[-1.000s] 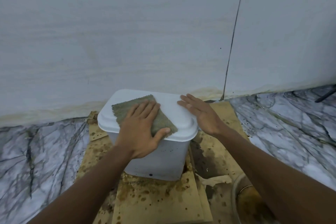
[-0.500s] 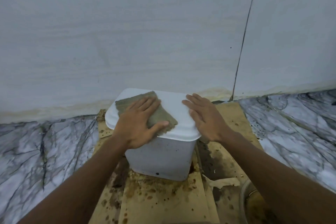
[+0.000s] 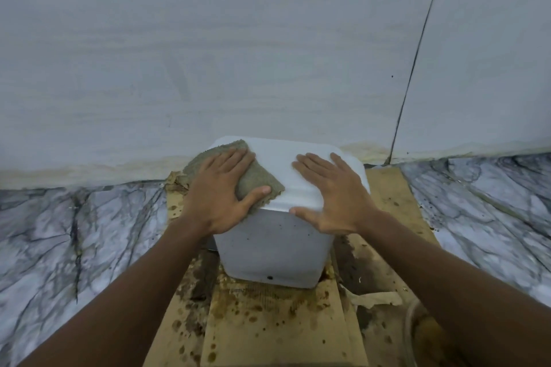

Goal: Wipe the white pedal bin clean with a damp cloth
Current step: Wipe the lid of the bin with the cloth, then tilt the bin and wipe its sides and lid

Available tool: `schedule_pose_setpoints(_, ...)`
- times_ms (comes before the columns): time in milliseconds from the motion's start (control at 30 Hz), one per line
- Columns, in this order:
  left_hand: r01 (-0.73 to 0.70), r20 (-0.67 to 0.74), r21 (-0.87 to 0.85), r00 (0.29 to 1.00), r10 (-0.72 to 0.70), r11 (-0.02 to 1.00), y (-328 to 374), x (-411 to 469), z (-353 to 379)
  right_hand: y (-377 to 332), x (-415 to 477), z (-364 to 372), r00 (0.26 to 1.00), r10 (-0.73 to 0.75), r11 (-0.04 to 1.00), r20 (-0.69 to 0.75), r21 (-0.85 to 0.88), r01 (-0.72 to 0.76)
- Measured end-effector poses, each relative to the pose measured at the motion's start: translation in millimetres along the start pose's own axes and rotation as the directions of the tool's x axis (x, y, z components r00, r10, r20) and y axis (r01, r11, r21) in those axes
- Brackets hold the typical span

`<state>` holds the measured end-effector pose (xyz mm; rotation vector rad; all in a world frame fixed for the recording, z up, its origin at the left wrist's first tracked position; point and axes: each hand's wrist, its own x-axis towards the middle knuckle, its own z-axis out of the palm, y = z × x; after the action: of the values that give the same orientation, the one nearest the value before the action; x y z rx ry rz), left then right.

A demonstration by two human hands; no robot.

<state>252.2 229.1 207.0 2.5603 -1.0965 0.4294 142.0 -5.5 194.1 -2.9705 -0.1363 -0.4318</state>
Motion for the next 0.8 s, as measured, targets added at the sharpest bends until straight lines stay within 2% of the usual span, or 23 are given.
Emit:
schedule_pose_setpoints(100, -0.026, -0.084, 0.052, 0.996, 0.03, 0.998, 4, 17, 12, 26, 17, -4, 0.999, 0.033, 0.997, -0.01, 0.071, -0.032)
schedule_pose_setpoints(200, -0.018, -0.2, 0.084, 0.979, 0.035, 0.996, 5, 36, 29, 45, 33, 0, 0.995, 0.042, 0.995, -0.085, 0.099, -0.034)
schedule_pose_setpoints(300, -0.026, -0.36, 0.078, 0.931, 0.053, 0.997, -7, 54, 44, 58, 49, 7, 0.98, 0.072, 0.987, -0.183, 0.157, -0.043)
schedule_pose_setpoints(400, -0.025, -0.43, 0.043, 0.902, 0.042, 0.999, -21, 77, 54, 70, 64, 12, 0.952, 0.115, 0.977, -0.283, 0.204, -0.057)
schedule_pose_setpoints(567, 0.002, -0.543, 0.063, 0.839, 0.033, 0.998, -25, 98, 87, 96, 89, 19, 0.948, 0.153, 0.932, -0.278, 0.359, -0.045)
schedule_pose_setpoints(633, -0.003, -0.556, 0.074, 0.83, 0.044, 0.997, -23, 93, 104, 103, 95, 21, 0.941, 0.164, 0.919, -0.297, 0.392, -0.036)
schedule_pose_setpoints(800, -0.054, -0.491, 0.129, 0.864, 0.111, 0.99, -20, 78, 142, 116, 104, 29, 0.922, 0.194, 0.907, -0.334, 0.42, -0.039)
